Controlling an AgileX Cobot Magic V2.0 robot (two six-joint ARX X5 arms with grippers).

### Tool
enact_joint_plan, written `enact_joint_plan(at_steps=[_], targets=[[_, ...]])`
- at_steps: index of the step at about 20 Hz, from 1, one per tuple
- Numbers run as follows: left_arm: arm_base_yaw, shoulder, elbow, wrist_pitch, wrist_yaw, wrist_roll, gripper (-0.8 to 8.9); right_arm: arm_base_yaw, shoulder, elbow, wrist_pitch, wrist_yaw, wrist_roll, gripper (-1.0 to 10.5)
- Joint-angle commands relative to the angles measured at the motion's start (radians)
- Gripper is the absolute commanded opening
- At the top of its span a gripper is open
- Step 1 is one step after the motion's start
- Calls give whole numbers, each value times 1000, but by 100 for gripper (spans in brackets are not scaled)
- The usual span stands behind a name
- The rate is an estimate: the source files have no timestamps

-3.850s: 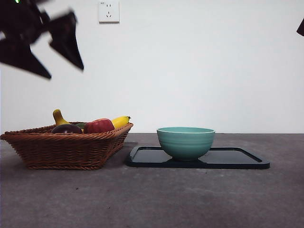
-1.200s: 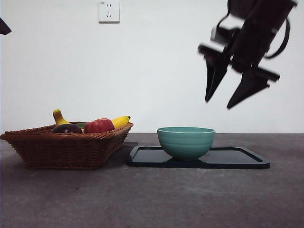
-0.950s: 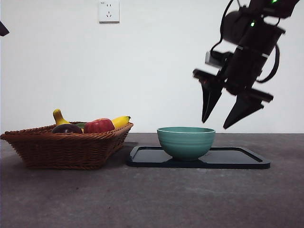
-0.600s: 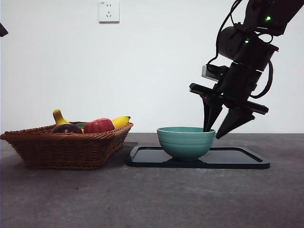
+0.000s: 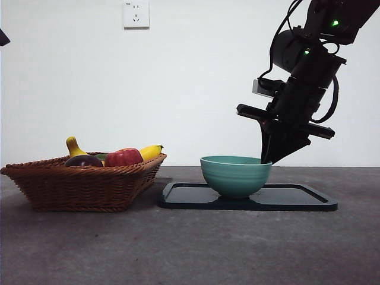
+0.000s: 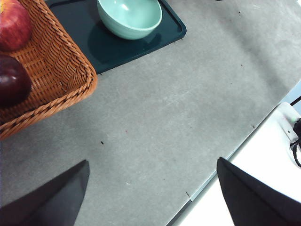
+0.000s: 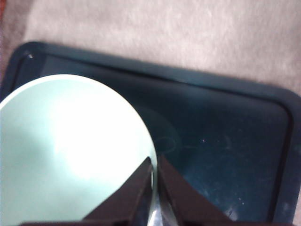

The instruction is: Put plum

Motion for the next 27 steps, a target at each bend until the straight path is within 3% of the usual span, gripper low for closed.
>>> enact_joint_plan(at_steps=[1,14,22,27], targets=[[-3,6,12,3,5,12,433,5,-48,21,7,-2,-10,10],[-3,6,12,5,5,13,433,53,-530,-9,-357,-19,-114,10],[-3,6,12,6,5,13,433,191,-656,-303,-273,24,-105,10],[-3,6,12,5,5,13,433,261,-651,-450,-133,40,-54,10]])
